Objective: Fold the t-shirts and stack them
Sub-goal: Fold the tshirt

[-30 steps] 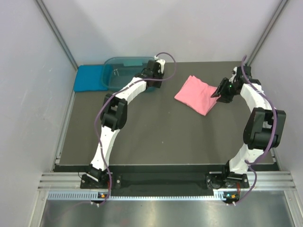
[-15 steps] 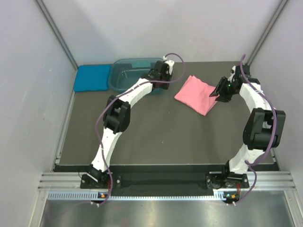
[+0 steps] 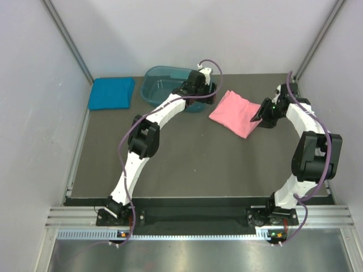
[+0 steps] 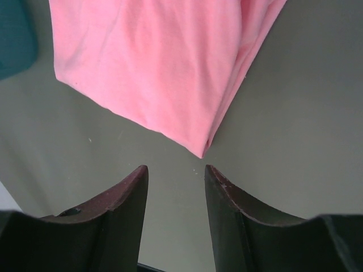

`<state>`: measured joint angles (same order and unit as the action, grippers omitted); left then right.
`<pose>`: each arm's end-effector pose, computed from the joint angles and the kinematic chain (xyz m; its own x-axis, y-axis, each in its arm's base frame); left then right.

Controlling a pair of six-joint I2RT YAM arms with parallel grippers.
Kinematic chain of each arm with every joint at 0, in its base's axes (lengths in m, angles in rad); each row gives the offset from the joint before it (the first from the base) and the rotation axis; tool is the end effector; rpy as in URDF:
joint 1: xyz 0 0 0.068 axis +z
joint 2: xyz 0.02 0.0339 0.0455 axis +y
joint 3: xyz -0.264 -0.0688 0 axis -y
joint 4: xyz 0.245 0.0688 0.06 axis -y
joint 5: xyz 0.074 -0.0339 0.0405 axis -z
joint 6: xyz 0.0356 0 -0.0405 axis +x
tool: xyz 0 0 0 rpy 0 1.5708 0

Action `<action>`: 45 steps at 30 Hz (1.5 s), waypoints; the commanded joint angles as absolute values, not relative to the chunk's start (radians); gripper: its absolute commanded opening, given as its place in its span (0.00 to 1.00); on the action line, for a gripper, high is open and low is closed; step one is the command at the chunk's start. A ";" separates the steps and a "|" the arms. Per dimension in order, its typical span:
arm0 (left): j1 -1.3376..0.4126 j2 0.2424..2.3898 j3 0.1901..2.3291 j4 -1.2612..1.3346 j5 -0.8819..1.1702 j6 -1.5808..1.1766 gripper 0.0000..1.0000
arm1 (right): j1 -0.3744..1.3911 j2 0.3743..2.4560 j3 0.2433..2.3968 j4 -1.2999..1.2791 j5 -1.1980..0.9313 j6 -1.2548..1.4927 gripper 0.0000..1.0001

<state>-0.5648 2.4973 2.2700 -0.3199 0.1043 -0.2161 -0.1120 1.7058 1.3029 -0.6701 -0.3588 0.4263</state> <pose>0.4852 -0.3118 0.2184 -0.5595 0.1021 -0.8225 0.4991 0.8338 -0.2360 0.3549 -0.0273 0.2399 -0.8206 0.4819 -0.3072 0.3046 0.8236 0.4784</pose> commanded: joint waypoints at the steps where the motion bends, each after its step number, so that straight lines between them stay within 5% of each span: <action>1: -0.565 2.471 2.289 -0.279 0.133 -0.247 0.77 | -0.106 1.657 1.307 -0.654 -0.347 0.414 0.45; 2: -0.565 2.465 2.289 -0.279 0.132 -0.250 0.85 | -0.100 1.660 1.310 -0.650 -0.348 0.413 0.45; 5: -0.565 2.431 2.298 -0.284 0.141 -0.262 0.87 | -0.078 1.683 1.348 -0.678 -0.341 0.387 0.45; 18: -0.632 2.100 1.939 -0.229 0.339 -0.454 0.74 | -0.035 1.715 1.301 -0.736 -0.293 0.362 0.48; 22: -0.650 2.010 1.810 -0.238 0.368 -0.485 0.74 | -0.034 1.700 1.207 -0.658 -0.316 0.445 0.64; 27: -0.660 1.905 1.675 -0.242 0.399 -0.514 0.73 | -0.034 1.744 1.124 -0.493 -0.368 0.572 0.65; 38: -0.661 1.776 1.539 -0.279 0.408 -0.529 0.73 | -0.034 1.865 1.134 -0.367 -0.331 0.663 0.51; 45: -0.652 1.738 1.517 -0.320 0.377 -0.506 0.73 | -0.031 1.862 1.103 -0.370 -0.356 0.635 0.19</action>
<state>-0.6594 1.7931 1.5249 -0.3111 0.3866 -0.5240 -0.0410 1.8599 1.1194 -0.3923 -0.3698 0.6556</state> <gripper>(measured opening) 0.730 0.221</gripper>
